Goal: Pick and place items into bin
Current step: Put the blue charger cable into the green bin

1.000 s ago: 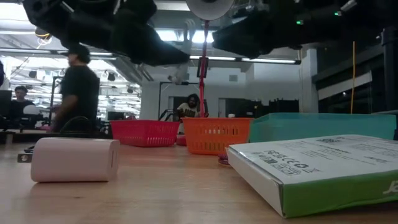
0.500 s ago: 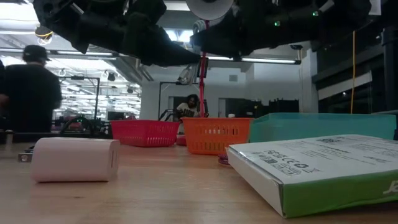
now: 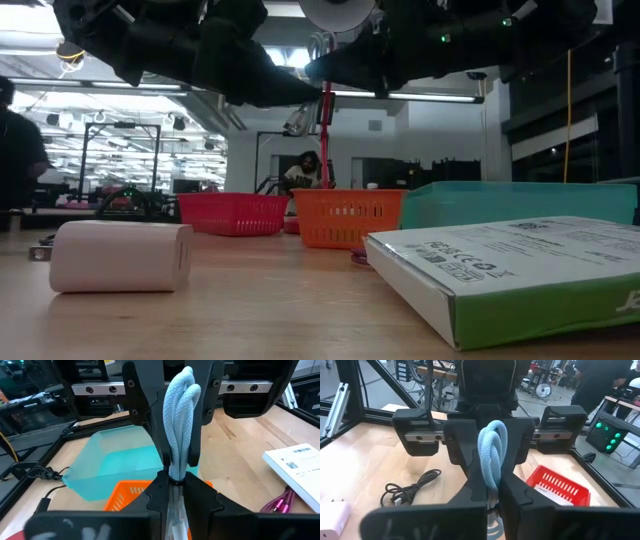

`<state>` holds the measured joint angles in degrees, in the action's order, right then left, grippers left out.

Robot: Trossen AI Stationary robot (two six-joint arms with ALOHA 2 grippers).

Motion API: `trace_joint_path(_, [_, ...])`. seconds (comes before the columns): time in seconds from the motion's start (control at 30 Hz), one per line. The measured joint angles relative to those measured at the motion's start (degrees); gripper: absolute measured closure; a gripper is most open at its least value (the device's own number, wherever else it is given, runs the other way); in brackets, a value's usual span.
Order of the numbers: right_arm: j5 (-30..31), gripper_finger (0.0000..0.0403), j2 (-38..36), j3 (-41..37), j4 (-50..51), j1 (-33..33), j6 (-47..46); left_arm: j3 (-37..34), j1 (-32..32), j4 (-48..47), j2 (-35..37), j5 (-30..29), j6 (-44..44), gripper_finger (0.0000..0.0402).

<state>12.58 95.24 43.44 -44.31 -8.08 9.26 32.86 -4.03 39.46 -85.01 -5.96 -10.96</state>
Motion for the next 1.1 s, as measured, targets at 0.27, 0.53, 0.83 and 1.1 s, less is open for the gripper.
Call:
trace_joint_path(0.27, [-0.18,0.0398,0.0,0.0,0.07,0.0,0.0,0.0,0.02,0.0,0.0,-0.28,0.77,0.0299])
trace_joint_path(0.53, [-0.16,0.04,-4.53,-0.02,8.27,-0.02,-1.06,0.0,0.0,-3.19,2.27,-0.65,-2.79,0.0279])
trace_joint_path(0.83, [3.44,0.0401,-10.2,-0.21,17.15,-0.07,-1.13,-0.14,-0.22,-19.9,13.49,-2.3,-1.23,0.032])
trace_joint_path(1.1, [9.41,0.0402,-18.49,-7.74,16.93,-0.1,-4.55,-8.36,-1.62,-19.69,23.91,-3.49,0.33,0.0396])
